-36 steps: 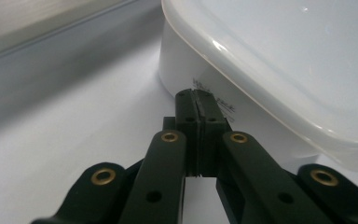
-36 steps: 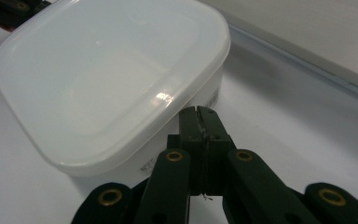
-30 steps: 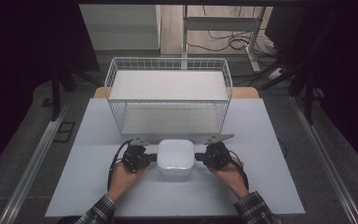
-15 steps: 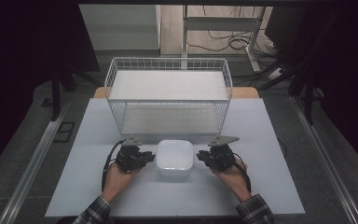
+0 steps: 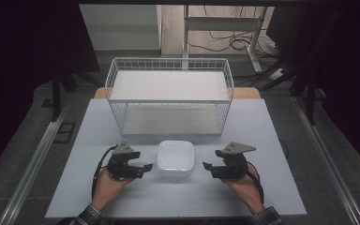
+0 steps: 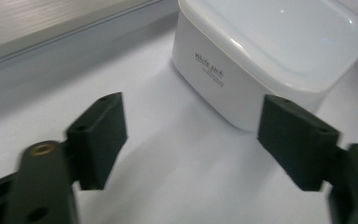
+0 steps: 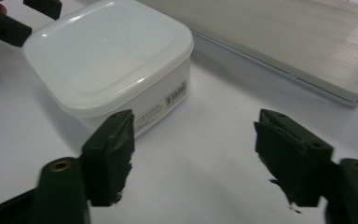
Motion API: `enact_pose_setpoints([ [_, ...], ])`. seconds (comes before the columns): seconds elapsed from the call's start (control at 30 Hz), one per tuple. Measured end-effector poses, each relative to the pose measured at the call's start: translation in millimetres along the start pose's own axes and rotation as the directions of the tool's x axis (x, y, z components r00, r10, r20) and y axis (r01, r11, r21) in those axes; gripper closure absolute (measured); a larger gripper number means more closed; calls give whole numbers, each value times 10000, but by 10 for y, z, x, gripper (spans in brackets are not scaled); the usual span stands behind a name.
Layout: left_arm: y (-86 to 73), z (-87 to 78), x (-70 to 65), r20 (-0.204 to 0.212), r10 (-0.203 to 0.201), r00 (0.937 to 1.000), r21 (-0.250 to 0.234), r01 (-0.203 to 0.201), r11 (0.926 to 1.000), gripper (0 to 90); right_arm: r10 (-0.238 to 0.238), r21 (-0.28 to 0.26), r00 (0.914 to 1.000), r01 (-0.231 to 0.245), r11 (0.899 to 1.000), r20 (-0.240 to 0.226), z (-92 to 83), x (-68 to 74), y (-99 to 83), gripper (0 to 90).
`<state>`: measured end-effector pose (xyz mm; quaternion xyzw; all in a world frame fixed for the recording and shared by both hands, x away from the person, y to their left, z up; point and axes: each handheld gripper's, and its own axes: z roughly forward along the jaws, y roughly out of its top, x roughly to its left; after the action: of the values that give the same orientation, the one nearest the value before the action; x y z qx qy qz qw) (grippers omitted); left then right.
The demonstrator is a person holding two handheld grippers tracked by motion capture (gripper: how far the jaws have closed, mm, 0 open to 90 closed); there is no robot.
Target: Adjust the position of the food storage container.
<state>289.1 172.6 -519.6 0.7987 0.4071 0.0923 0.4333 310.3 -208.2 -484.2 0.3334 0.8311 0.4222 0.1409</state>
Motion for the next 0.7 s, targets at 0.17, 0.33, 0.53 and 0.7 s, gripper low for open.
enact_pose_setpoints([
  [0.17,-89,-77,-14,21,-16,10000,-36,16,10000,140,0,-52,10000,1,10000,83,-55,57,-60,142],
  [0.33,-186,-144,-62,30,190,9998,99,-191,9998,82,-155,200,9999,155,9997,23,-71,127,-149,58],
  [0.53,-272,-158,-94,-216,338,9992,242,-333,9992,41,-116,634,9999,124,9979,-124,-49,133,-252,26],
  [0.7,-265,-161,-77,-188,376,9991,61,-375,9993,36,-128,521,9999,131,9986,-61,-50,105,-250,21],
])
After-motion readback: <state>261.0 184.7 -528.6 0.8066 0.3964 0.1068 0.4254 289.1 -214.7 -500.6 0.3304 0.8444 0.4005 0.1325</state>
